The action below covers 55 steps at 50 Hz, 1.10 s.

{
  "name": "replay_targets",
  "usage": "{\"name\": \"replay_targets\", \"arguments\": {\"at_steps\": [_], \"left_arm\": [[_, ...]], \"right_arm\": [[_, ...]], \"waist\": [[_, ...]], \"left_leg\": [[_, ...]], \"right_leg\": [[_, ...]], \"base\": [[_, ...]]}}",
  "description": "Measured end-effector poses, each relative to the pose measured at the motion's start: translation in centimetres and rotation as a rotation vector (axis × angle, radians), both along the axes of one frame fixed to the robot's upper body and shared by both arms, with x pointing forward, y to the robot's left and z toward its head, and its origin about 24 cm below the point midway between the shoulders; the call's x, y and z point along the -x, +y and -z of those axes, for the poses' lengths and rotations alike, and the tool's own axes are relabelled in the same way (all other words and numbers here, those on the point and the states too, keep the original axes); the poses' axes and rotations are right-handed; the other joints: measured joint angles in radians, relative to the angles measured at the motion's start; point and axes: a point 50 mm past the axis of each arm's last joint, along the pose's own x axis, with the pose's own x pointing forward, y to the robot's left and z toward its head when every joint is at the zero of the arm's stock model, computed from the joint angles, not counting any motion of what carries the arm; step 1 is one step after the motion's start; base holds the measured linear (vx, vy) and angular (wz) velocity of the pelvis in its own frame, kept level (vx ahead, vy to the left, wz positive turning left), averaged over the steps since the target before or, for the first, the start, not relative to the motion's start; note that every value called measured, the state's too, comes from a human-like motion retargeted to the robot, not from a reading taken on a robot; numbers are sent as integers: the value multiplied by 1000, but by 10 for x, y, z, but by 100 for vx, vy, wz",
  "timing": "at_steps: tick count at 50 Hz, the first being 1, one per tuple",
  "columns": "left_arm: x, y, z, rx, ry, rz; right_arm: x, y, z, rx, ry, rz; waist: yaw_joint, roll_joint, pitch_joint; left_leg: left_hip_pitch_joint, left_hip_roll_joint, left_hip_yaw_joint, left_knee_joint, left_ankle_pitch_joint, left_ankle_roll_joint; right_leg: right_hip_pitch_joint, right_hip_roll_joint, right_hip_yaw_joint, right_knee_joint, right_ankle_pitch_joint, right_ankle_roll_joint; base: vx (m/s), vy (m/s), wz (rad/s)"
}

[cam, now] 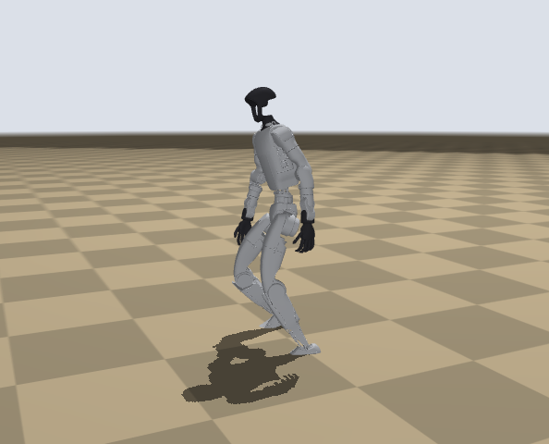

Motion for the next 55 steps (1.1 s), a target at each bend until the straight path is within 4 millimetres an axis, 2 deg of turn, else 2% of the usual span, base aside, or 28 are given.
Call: {"name": "replay_targets", "arguments": {"at_steps": [3,5,7,10,17,28,36,41,48,55], "left_arm": [[-13,0,1,-2,-32,34],[-29,2,0,-11,-64,65],[-32,1,0,-16,-68,104],[-36,0,-1,-32,-74,157],[-44,5,-4,-84,-86,269],[-50,7,-6,-122,-86,381],[-50,1,-3,-105,-64,446],[-51,-3,-3,-85,-61,477],[-54,-10,-3,-54,-73,525],[-58,-14,-5,-38,-100,575]], "right_arm": [[-7,6,0,-20,9,-27],[-20,10,-4,-34,2,-63],[-18,12,-3,-39,19,-94],[-13,14,-1,-48,44,-137],[-12,18,0,-60,57,-215],[-27,21,-7,-46,-4,-267],[-18,20,-3,-38,31,-270],[-11,21,1,-47,61,-277],[-6,23,3,-67,75,-310],[-7,24,2,-76,70,-357]], "waist": [[-4,-27,-8],[-3,-11,-92],[6,-3,-133],[18,-2,-159],[18,-24,-149],[-22,-42,-128],[-51,-38,-138],[-63,-37,-150],[-75,-42,-165],[-69,-38,-183]], "left_leg": [[-137,-25,35,217,-117,34],[-241,14,34,241,-163,44],[-278,37,47,255,-189,53],[-278,52,62,252,-216,66],[-191,49,96,215,-251,92],[-97,43,146,189,-277,121],[-84,43,193,174,-288,143],[-84,40,227,151,-280,154],[-89,31,266,119,-256,167],[-119,49,296,128,-243,175]], "right_leg": [[-38,-49,-17,47,-83,-3],[-106,-22,-70,10,-107,-27],[-131,-6,-90,-4,-117,-40],[-125,4,-108,-29,-131,-53],[-63,8,-93,-65,-139,-50],[-41,42,-13,-58,-102,-34],[-99,76,38,-22,-50,-26],[-145,89,32,1,-5,-19],[-193,119,28,18,100,36],[-244,148,-9,13,180,38]], "base": [[4,13,32],[17,10,22],[10,9,-18],[9,9,-33],[7,8,-38],[1,7,-42],[-3,8,-48],[-4,7,-54],[-5,5,-51],[-6,1,-53]]}}
